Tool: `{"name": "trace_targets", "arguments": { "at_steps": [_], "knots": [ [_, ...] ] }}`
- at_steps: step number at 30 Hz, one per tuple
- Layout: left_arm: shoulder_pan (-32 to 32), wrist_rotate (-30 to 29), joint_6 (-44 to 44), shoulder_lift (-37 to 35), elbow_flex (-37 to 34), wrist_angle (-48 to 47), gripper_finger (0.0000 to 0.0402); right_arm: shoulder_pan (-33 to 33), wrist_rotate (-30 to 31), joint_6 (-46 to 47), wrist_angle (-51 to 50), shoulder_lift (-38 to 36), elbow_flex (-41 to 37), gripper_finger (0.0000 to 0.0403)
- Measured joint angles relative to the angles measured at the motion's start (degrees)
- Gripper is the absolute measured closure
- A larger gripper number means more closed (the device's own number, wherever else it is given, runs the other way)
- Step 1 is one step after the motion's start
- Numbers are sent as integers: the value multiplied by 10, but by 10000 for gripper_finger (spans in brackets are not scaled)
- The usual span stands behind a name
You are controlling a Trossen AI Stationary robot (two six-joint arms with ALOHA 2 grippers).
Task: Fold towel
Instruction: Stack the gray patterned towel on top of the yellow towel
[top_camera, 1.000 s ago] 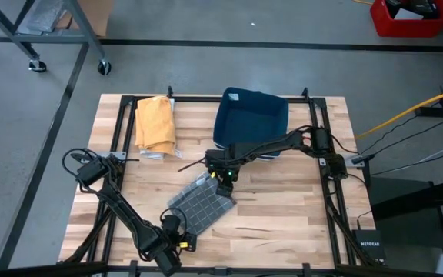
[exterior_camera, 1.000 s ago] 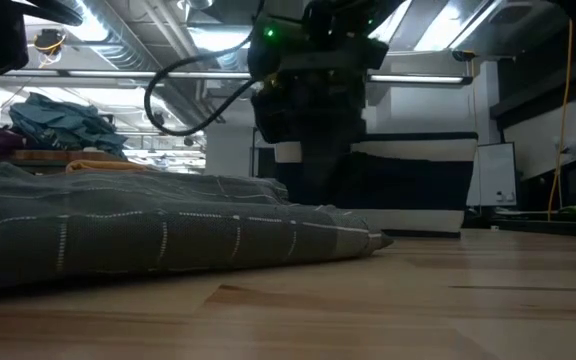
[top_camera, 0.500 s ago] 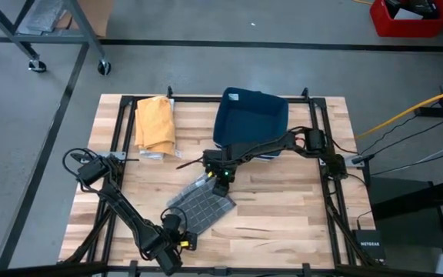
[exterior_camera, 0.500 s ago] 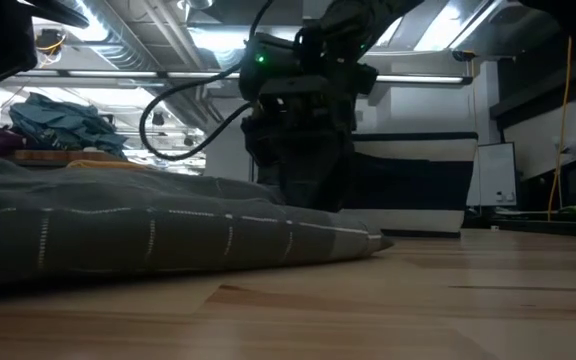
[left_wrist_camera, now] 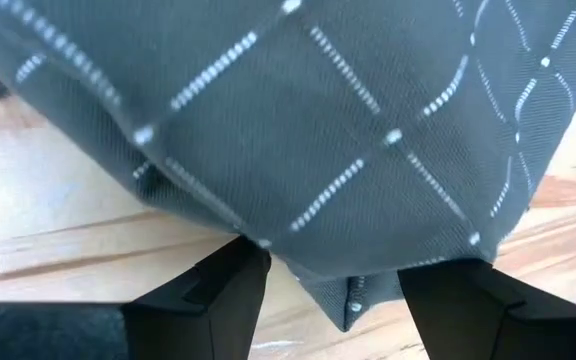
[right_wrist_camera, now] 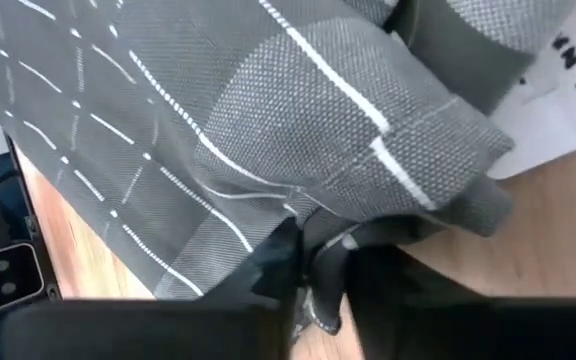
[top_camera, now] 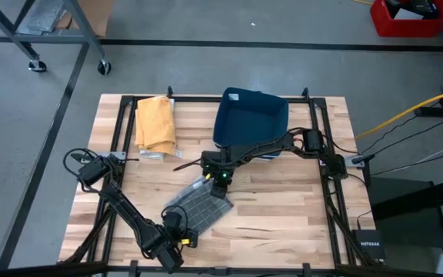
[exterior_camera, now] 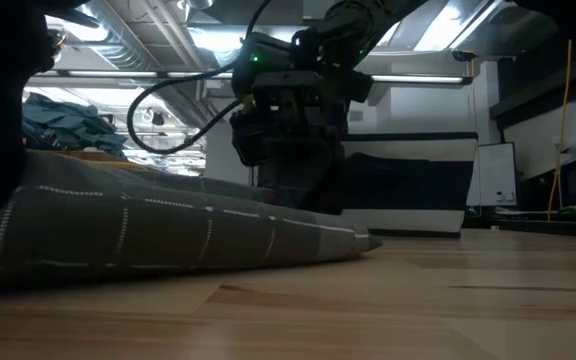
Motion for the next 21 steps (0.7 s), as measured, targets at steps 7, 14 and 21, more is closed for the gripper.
{"name": "trace_targets", "arguments": {
  "at_steps": [7,14,21],
  "knots": [
    [0,-1,-9,0,0,-13,192,0,1,-4,35,0,0,383],
    [-7,-1,-6,-1,-1,-47,225,-1,9,-14,42,0,0,391],
    [-37,14,6,-5,-2,-75,256,0,54,-34,40,0,30,391]
  ]
}}
